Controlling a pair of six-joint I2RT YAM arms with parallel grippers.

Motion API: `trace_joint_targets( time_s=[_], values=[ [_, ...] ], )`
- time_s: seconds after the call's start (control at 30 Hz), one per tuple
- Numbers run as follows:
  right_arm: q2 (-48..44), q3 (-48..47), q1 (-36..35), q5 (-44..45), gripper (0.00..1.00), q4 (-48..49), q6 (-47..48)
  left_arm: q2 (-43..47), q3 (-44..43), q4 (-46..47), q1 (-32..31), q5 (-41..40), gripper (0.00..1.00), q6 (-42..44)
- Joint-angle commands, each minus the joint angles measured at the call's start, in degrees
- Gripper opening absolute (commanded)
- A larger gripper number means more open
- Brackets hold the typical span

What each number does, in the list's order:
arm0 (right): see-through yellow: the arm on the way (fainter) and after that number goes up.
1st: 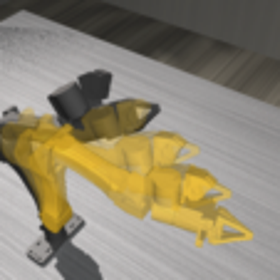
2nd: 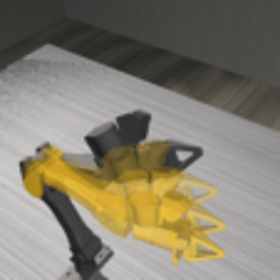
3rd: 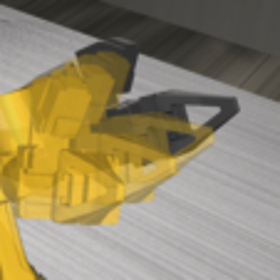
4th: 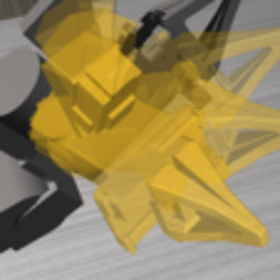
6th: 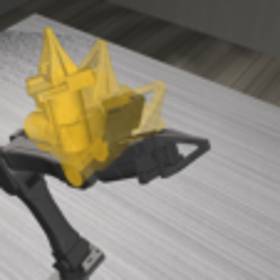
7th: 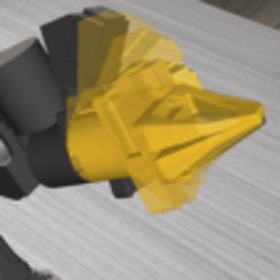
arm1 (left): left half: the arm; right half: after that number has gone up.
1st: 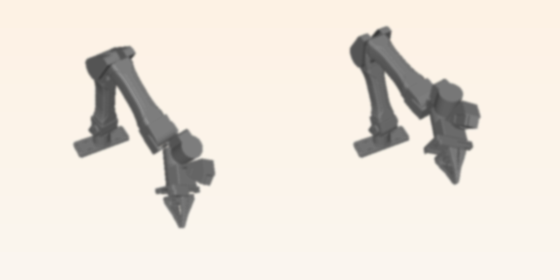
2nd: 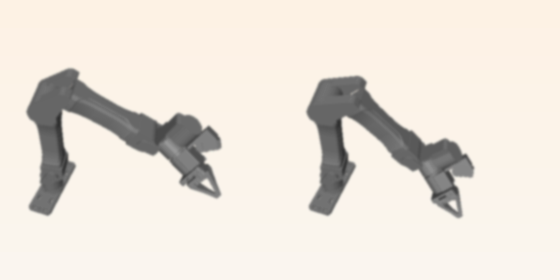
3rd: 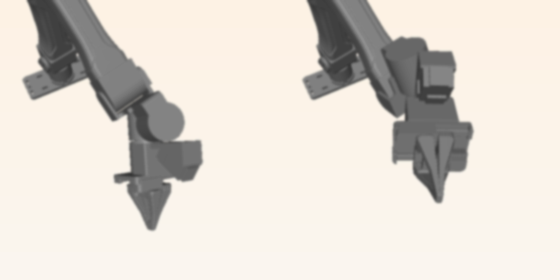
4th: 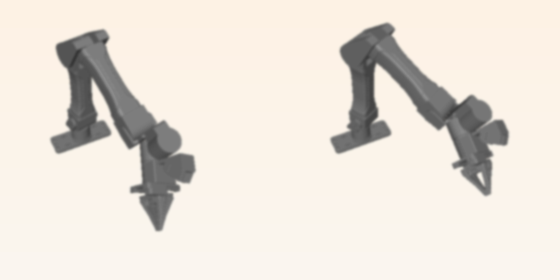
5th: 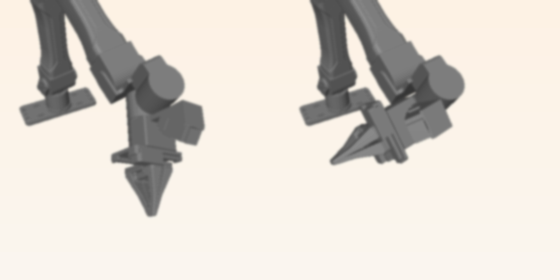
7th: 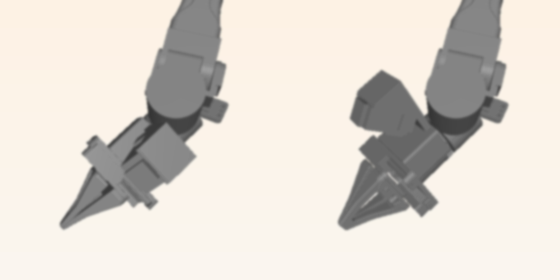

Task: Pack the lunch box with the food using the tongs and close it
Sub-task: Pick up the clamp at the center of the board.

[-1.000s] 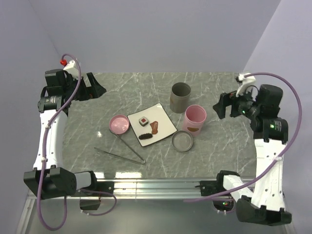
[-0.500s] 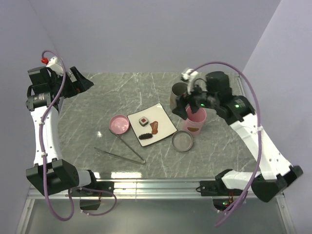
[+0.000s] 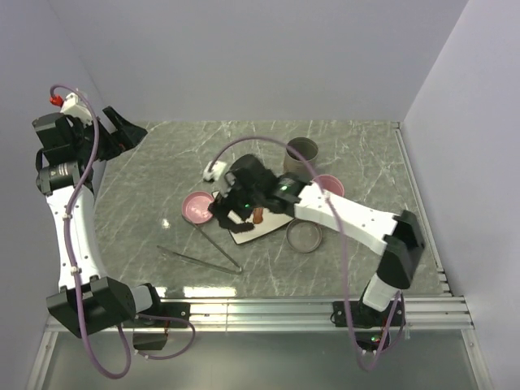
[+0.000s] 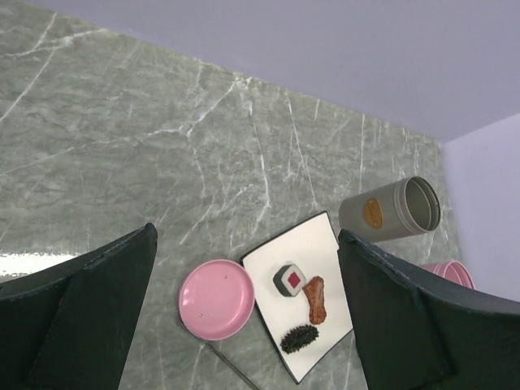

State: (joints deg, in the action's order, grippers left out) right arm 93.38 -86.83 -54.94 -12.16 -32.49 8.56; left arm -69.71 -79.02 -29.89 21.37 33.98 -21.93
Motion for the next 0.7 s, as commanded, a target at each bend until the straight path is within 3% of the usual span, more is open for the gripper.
trace_joint_targets(
  time_s=[0.0,0.2,0.67],
  values=[
    [4.78,-4.39,-3.67,3.99,0.92,3.49,-1.70,-3.48,-5.94,-3.58,0.34,2.49,0.99,2.15],
    [14.89,-11.17,-6.93,6.71,0.96,-0.20,-5.21,-6.05,-7.99,-5.45,1.92,5.92,0.99,1.81],
    [18.41,-7.04,-14.58,9.71,0.97,2.34,-6.89,-7.10,-8.60,-5.36,3.77,7.51,0.99,1.11]
  ],
)
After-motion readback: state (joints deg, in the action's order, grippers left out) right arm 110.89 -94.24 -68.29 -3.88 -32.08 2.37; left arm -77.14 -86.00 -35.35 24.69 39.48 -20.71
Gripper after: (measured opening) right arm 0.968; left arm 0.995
